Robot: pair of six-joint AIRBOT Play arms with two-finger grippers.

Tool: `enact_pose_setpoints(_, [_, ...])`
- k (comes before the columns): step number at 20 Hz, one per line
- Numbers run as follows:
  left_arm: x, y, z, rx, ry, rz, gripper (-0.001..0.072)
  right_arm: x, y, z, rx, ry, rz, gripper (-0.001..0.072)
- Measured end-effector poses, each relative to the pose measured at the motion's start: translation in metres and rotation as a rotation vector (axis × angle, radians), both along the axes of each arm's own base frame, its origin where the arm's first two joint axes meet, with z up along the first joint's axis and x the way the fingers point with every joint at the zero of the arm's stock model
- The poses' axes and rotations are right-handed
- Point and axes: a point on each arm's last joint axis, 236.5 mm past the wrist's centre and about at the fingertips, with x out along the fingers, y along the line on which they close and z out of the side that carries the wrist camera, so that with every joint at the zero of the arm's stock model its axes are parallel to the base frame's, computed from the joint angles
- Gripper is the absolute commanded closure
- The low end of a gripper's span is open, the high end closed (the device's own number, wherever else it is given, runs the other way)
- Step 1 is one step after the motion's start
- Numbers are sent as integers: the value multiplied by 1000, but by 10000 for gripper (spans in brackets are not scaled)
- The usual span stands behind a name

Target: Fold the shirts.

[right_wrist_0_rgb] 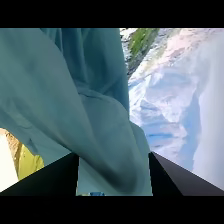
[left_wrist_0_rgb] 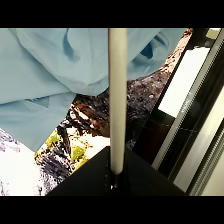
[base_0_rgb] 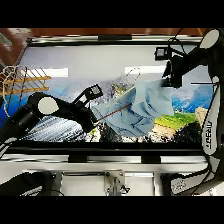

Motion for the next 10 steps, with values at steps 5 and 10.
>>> enact_pose_setpoints(5, [14,7,1,22,-55,16,660,-15,12,-22,7,103,35,304])
enact_pose_setpoints(10, [39,25,7,29,-101,81,654,-31,20,-32,30,188,31,633])
